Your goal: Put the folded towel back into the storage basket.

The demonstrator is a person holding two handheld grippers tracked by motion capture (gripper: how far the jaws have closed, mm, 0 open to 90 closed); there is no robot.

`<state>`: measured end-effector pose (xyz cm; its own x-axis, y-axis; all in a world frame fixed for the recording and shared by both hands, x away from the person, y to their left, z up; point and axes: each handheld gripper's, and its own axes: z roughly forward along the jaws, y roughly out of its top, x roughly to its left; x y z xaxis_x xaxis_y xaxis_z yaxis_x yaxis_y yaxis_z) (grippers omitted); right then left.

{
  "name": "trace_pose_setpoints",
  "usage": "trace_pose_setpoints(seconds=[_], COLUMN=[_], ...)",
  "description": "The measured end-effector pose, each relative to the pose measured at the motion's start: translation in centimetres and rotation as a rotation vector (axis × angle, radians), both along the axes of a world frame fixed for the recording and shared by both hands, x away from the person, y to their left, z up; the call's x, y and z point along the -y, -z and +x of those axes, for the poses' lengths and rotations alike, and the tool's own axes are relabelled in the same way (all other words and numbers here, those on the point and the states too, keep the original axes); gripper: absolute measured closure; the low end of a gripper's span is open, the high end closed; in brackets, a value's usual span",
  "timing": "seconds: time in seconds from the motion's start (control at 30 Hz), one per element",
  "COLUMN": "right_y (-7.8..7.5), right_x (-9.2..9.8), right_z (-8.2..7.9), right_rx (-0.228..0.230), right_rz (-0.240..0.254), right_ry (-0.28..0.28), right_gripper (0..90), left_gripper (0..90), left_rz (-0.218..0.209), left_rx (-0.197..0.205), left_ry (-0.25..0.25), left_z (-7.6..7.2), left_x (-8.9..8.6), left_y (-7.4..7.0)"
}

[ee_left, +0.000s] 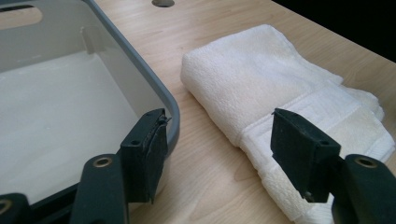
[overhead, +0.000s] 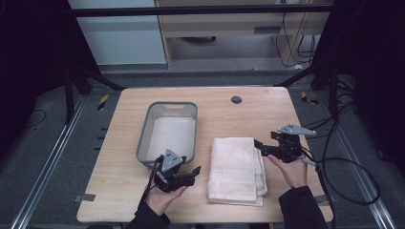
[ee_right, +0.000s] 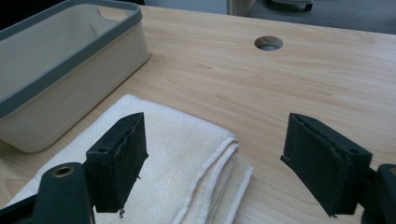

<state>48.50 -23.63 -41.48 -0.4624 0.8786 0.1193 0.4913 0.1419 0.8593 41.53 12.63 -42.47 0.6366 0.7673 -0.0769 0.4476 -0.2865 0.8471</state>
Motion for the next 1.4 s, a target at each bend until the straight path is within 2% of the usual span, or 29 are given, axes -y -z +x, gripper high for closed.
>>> trace_pose_setpoints(seconds=[0.17,0.6,0.73,0.77,0.8,0.93,1.2,1.4], right_y=[0.2,1.0,1.4,1.9,2.1,2.8,3.7,4.6], right_x=[-0.3,-0.9,-1.1,-1.1,-1.0,-1.0,-1.6,-1.2], right_z=[0.0,0.0,0.1,0.2,0.3,0.5,0.8,1.1], right_rx=[-0.004,-0.025,-0.035,-0.048,-0.056,-0.071,-0.088,-0.117], right_rz=[-0.013,-0.039,-0.044,-0.022,-0.023,-0.057,-0.078,-0.027], right_ry=[-0.012,-0.016,-0.021,-0.023,-0.023,-0.016,-0.015,-0.003], right_gripper=[21.6,21.6,22.2,22.3,22.1,22.0,22.2,22.5], left_gripper=[36.9,38.1,38.0,38.0,38.0,37.8,37.7,37.6], left_rz=[0.013,0.037,0.046,0.052,0.058,0.065,0.067,0.090], left_rx=[-0.022,-0.046,-0.057,-0.061,-0.060,-0.071,-0.081,-0.084], left_ry=[0.022,0.063,0.070,0.073,0.075,0.075,0.074,0.078], left_z=[-0.4,-1.3,-1.2,-1.2,-1.1,-0.9,-0.5,-0.1], left_x=[0.5,2.1,2.6,2.8,2.8,3.2,3.8,4.4], left_y=[0.5,1.6,2.1,2.3,2.4,2.9,3.5,4.3])
